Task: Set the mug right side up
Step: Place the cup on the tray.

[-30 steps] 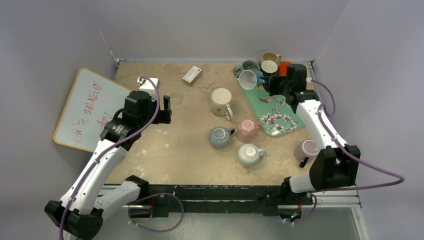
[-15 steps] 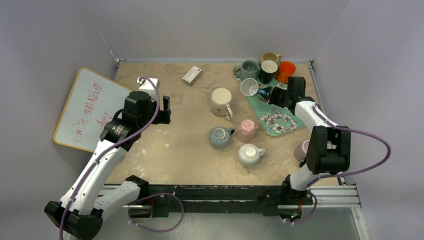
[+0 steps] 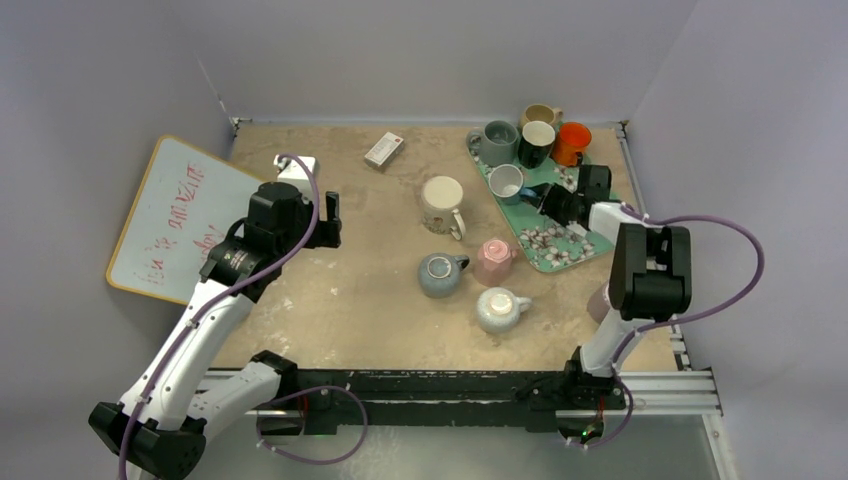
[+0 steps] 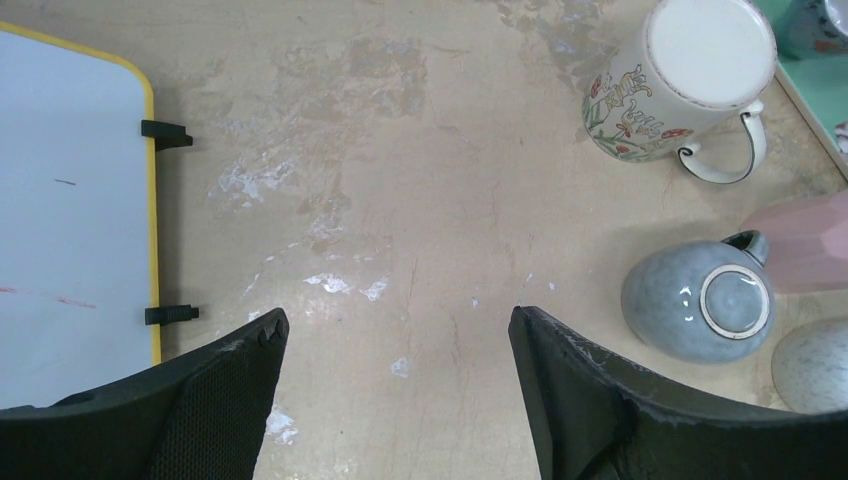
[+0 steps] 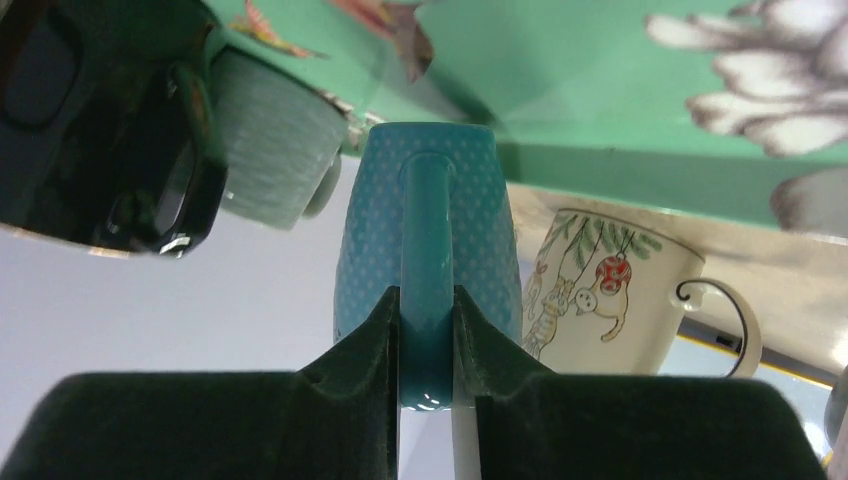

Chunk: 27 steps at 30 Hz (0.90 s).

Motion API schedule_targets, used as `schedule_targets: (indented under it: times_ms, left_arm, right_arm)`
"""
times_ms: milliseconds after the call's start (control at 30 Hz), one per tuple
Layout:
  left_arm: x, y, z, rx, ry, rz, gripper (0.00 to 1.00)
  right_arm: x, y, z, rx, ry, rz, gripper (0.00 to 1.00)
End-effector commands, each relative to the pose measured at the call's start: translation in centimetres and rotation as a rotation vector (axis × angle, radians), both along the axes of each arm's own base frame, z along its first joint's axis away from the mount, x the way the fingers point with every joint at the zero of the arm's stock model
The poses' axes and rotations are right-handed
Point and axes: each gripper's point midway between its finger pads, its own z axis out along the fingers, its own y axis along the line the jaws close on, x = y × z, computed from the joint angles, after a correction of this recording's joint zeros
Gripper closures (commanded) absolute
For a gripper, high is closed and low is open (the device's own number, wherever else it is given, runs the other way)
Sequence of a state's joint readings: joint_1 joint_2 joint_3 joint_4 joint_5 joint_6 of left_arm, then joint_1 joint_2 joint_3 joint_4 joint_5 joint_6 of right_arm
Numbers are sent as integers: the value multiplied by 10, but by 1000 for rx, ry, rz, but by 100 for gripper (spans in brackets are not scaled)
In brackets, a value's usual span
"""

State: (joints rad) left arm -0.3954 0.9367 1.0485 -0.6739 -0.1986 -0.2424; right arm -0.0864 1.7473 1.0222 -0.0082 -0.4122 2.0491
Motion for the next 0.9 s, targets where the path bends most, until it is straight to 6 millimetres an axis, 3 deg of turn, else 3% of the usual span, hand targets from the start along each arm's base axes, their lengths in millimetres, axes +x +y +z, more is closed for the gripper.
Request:
schedule_targets:
  times_ms: [0,133,333,633,867]
  left_arm:
    - [1,3,4,10,-31,4,20]
    - [2,3,3,12,-28,4,20]
    - [2,3,3,15,-27,8,20]
    - [3,3,1,19,-20,7,20]
    - [3,3,2,19,-22,6,20]
  right_arm:
    - [27,8,34,87,-102,29,100]
    - [36,11,25,108,-86,47,97]
    - [46,12,15,142,-66,39,83]
    - [60,12,19,159,-83,42,50]
    - [62,10,23,140,-99,48,43]
